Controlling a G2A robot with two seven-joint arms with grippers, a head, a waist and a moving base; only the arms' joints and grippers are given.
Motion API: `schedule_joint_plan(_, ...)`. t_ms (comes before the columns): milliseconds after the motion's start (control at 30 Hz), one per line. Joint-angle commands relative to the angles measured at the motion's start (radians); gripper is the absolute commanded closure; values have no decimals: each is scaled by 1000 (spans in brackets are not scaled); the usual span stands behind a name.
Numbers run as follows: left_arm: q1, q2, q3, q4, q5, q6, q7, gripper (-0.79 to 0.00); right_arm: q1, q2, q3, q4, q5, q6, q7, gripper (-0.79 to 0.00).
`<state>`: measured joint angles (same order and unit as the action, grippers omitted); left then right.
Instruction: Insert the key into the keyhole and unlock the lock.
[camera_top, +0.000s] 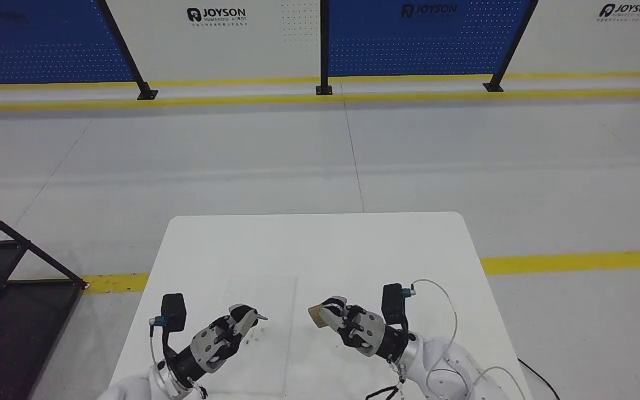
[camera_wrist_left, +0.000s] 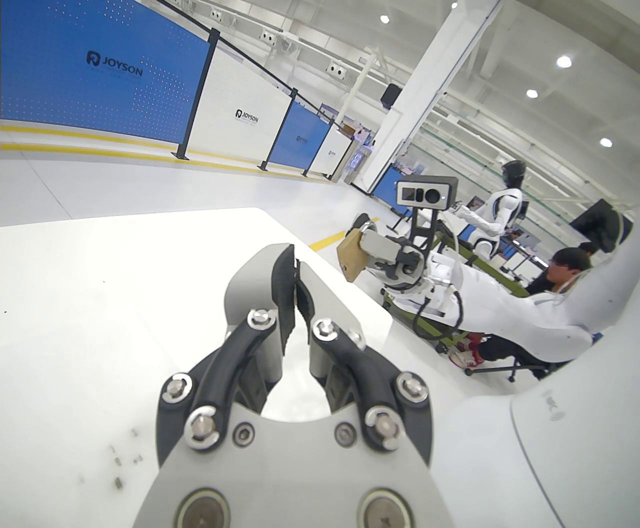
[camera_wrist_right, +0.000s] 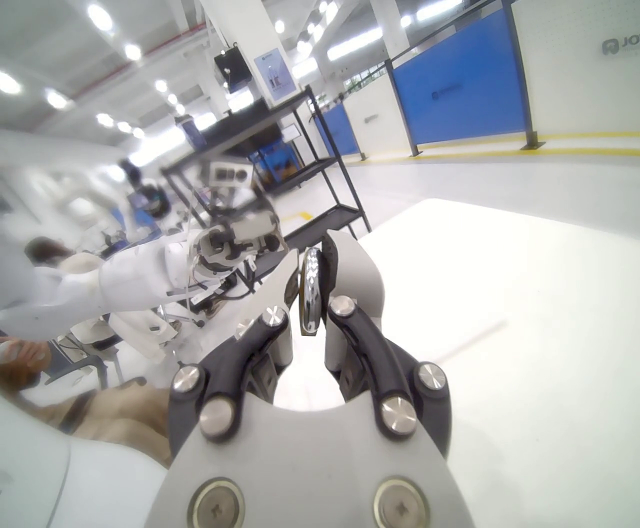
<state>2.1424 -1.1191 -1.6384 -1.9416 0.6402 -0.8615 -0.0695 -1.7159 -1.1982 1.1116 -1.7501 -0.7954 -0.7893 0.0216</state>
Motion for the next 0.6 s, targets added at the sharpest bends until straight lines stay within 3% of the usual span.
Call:
schedule_joint_plan(0, -6, -1, 1, -6, -9, 13, 13, 0, 0, 0, 0, 0, 0, 0, 0, 0)
schedule_joint_plan(200, -9, -20, 108, -9, -101, -3, 187, 0, 10, -12, -42, 44, 85, -33, -129, 0)
schedule_joint_plan(400, -11, -46, 224, 28, -149, -68, 385, 0, 39, -48, -138, 112, 151, -110, -380, 0)
schedule_joint_plan(567, -44, -75, 326, 77, -108, -99, 554, 0, 86, -91, -234, 183, 113, -183, -580, 0)
